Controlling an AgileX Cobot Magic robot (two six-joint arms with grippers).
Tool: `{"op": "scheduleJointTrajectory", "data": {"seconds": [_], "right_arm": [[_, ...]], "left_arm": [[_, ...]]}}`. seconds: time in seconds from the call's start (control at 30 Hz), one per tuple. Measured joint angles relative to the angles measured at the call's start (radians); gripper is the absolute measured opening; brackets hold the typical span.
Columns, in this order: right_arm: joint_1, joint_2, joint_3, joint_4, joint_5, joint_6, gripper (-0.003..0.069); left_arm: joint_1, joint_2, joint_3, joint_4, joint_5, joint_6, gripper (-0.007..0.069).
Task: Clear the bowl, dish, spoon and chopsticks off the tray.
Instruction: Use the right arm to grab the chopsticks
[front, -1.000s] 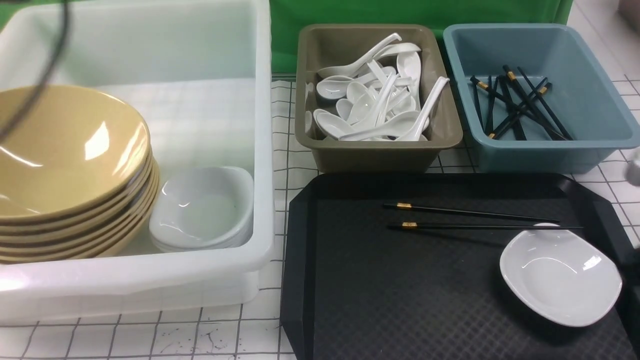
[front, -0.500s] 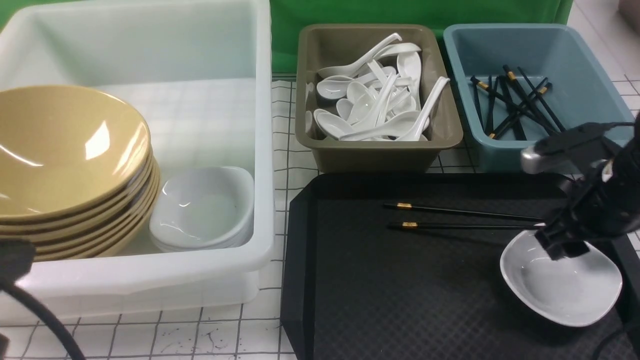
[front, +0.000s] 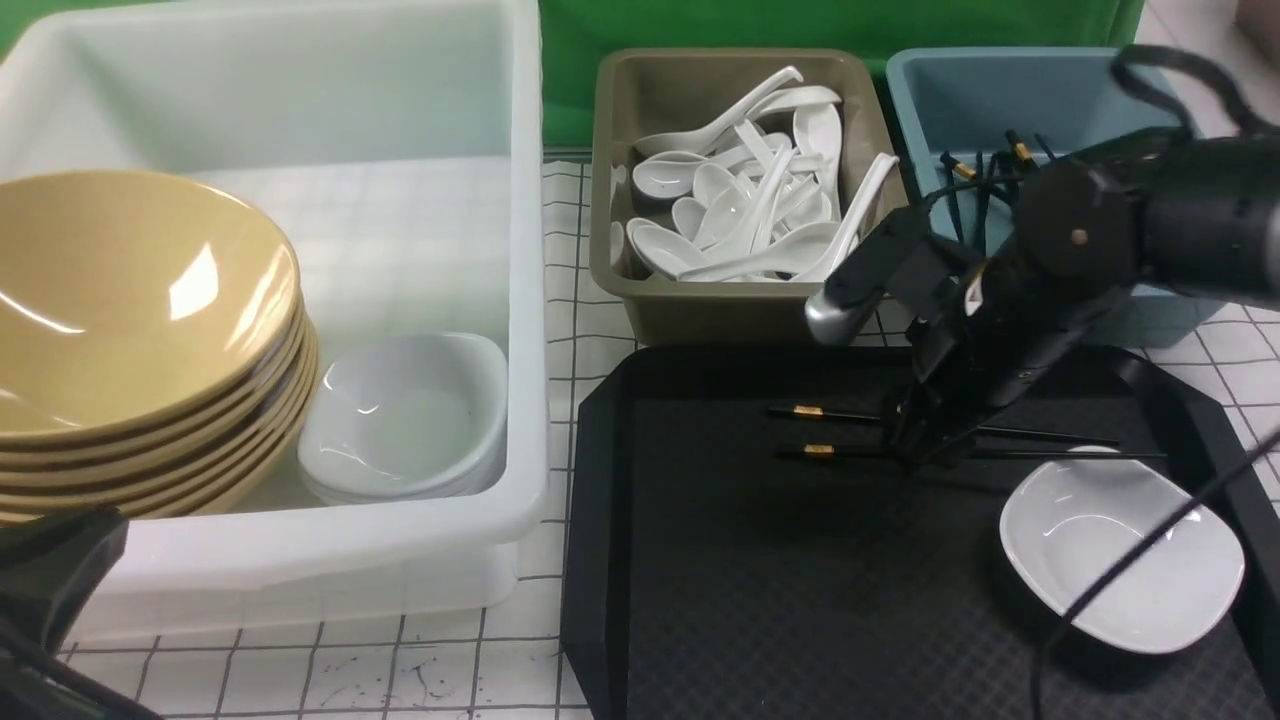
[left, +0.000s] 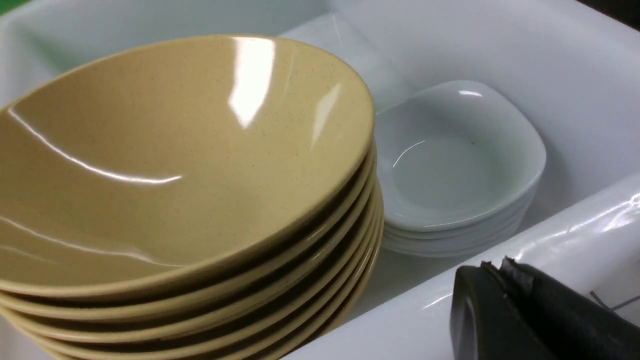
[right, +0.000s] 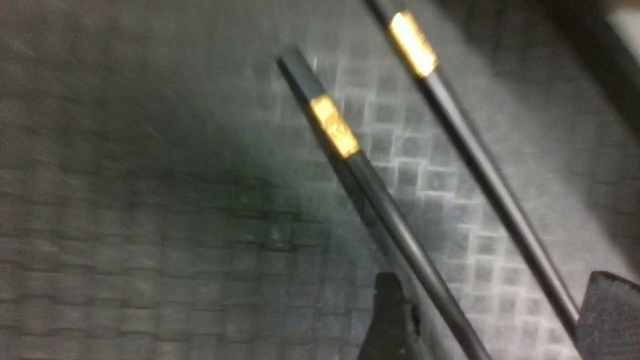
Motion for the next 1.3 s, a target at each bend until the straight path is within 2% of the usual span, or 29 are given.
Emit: {"op": "scheduleJointTrajectory", "data": {"seconds": [0.17,0.3,0.33,0.43,0.53,0.6,0.77,0.93,1.0,1.1,1.13,1.17,1.2,1.23,1.3], "right_arm": [[0.0,0.103,-0.095,-0.005,0.125,-0.056,0.0493],[0.0,0.13,-0.143,-0.002,0.168,-0.066,0.0411],[0.0,0.131,-0.171,0.007,0.186,-0.07,0.0318],[0.0,0.131,-0.208,0.036,0.203,-0.074,0.0132],[0.0,0.131,-0.25,0.079,0.252,-0.08,0.0041],[0.0,0.131,-0.27,0.103,0.282,-0.081,0.0036],[0.0,0.127,-0.32,0.161,0.369,-0.117,0.0036],[-0.005,0.126,-0.321,0.134,0.383,-0.155,0.0055],[-0.015,0.14,-0.321,0.127,0.379,-0.16,0.0099],[-0.024,0.176,-0.321,0.12,0.353,-0.176,0.0223],[-0.024,0.182,-0.321,0.12,0.348,-0.182,0.0244],[-0.025,0.207,-0.321,0.115,0.327,-0.217,0.0338],[-0.025,0.221,-0.321,0.115,0.314,-0.241,0.0385],[-0.025,0.223,-0.321,0.115,0.314,-0.241,0.0385],[-0.025,0.243,-0.329,0.11,0.283,-0.284,0.0458]], "left_arm": [[0.0,-0.028,0.02,0.003,-0.036,0.0,-0.0013],[0.0,-0.028,0.03,0.004,-0.052,0.0,-0.0013],[0.0,-0.028,0.03,0.004,-0.065,0.0,-0.0013],[0.0,-0.028,0.03,0.004,-0.084,0.0,-0.0013],[0.0,-0.028,0.03,0.004,-0.112,0.0,-0.0013],[0.0,-0.028,0.03,0.004,-0.12,0.0,-0.0013],[0.0,-0.028,0.03,0.004,-0.126,0.0,-0.0013],[0.0,-0.028,0.03,0.004,-0.126,0.0,-0.0013],[0.0,-0.028,0.03,0.004,-0.126,-0.001,-0.0013],[0.0,-0.028,0.03,0.004,-0.126,-0.002,-0.0013],[0.0,-0.028,0.03,0.004,-0.126,-0.002,-0.0013],[0.0,-0.028,0.03,0.004,-0.126,-0.002,-0.0013],[0.0,-0.028,0.03,0.004,-0.126,-0.002,-0.0013],[0.0,-0.028,0.03,0.004,-0.126,-0.002,-0.0013],[0.0,-0.028,0.03,0.004,-0.126,-0.001,-0.0013]]}}
